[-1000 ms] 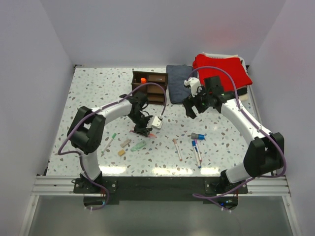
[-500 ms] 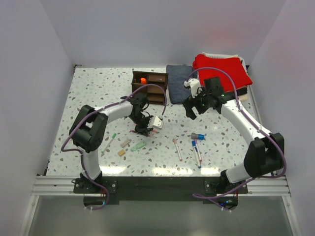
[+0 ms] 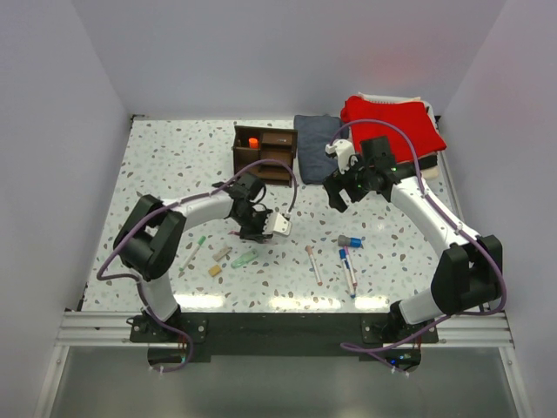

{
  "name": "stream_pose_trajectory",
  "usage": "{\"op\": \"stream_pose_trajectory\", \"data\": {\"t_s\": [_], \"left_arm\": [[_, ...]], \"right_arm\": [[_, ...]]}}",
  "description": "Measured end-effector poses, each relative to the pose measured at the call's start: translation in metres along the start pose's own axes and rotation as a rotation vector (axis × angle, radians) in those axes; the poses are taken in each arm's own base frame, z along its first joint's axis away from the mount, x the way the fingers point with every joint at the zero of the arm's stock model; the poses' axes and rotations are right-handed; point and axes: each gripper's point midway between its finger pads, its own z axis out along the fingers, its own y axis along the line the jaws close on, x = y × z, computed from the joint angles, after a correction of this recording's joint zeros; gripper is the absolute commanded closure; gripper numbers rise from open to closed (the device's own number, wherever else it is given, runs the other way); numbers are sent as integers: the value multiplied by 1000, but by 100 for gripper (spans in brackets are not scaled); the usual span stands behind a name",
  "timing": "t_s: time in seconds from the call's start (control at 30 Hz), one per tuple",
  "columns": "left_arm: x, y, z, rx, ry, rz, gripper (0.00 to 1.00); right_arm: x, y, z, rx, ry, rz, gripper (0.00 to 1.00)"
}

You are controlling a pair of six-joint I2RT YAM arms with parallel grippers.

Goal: Sort the stationery into containers
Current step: Pick up the pen from the center of the board.

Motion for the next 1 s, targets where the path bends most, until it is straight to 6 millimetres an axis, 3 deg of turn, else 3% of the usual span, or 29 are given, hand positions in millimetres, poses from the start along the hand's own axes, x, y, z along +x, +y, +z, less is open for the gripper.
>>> {"op": "stream_pose_trajectory", "data": {"t_s": [0.3,0.4,0.43,0.5,0.73,0.83,0.9,1.0], "left_arm": [[-10,15,7,-15,3,-85,70],[-10,15,8,-16,3,-102,80],[-11,16,8,-17,2,-103,91],[-11,16,8,-14,3,-111,100],[-17,13,4,18,-25,-115,100],[-16,-4,-7,104,-23,-154,100],[-28,-6,-24,148,-52,-166,100],[-70,29,-70,102,-195,-127,100]], "right_arm": [[0,0,0,0,0,-7,7],[0,0,0,0,0,-11,9],[0,0,0,0,0,-12,11],[0,0,0,-1,0,-13,12],[0,0,0,-1,0,-13,12],[0,0,0,-1,1,-13,12],[0,0,0,-1,2,-13,12],[0,-1,0,-2,4,-12,12]]}}
